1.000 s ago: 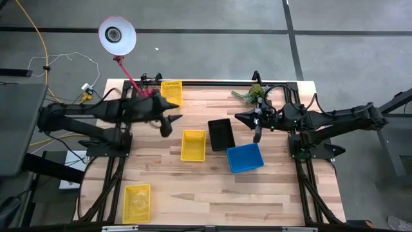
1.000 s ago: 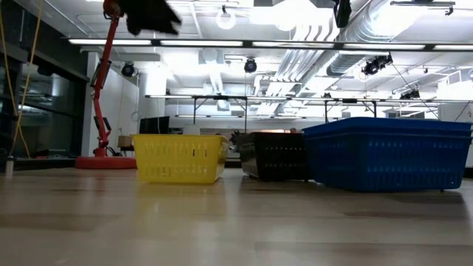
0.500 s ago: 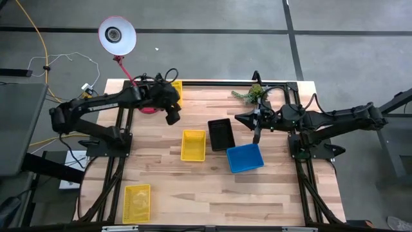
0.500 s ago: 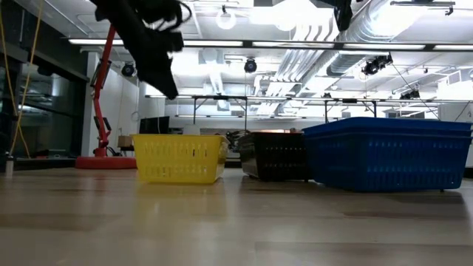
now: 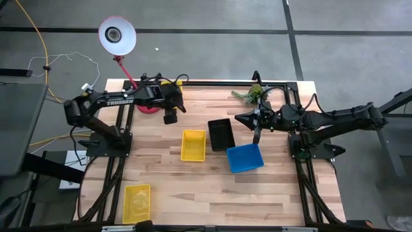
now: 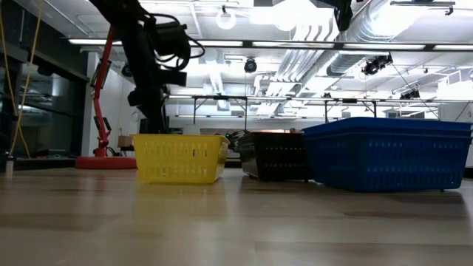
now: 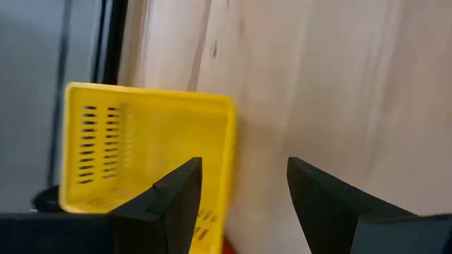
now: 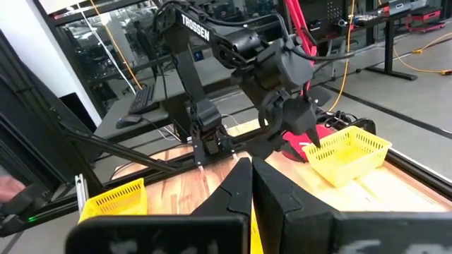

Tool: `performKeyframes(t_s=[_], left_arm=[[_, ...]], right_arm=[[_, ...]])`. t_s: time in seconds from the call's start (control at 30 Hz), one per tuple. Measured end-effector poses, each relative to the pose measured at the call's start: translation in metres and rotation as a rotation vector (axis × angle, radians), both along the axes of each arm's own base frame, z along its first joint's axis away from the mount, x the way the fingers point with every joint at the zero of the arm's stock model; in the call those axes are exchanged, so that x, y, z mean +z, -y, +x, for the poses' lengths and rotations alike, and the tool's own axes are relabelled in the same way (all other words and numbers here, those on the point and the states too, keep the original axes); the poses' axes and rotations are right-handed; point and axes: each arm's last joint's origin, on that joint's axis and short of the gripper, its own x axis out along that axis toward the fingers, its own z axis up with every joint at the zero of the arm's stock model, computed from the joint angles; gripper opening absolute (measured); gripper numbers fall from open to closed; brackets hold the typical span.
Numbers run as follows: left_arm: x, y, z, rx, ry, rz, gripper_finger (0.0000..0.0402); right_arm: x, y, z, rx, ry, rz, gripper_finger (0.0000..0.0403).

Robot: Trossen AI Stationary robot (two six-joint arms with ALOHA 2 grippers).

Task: Stack baskets by color
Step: Stack the top yellow bin on the middle yellow bin

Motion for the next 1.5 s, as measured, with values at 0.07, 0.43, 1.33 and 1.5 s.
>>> performKeyframes(t_s=[0.07,0.43,1.33,1.5], left_arm=[[-0.002,-0.001,0.001,-0.016,-0.025,0.018,0.0195],[-0.018,-0.009,0.005,-0.041,-0.096,0.009,0.0195],[-0.069,-0.018,0.016,-0.025,-0.266,-0.044,0.0109],[-0.066,-0.017,0.016,-0.032,-0.248,-0.051,0.0012]], right_arm=[[0.0,0.0,0.0,0.002,0.0,0.0,0.0],[-0.001,0.0,0.0,0.001,-0.01,0.0,0.0],[-0.002,0.0,0.0,-0.002,-0.015,-0.001,0.0],[-0.001,0.0,0.0,-0.003,-0.013,0.009,0.0]])
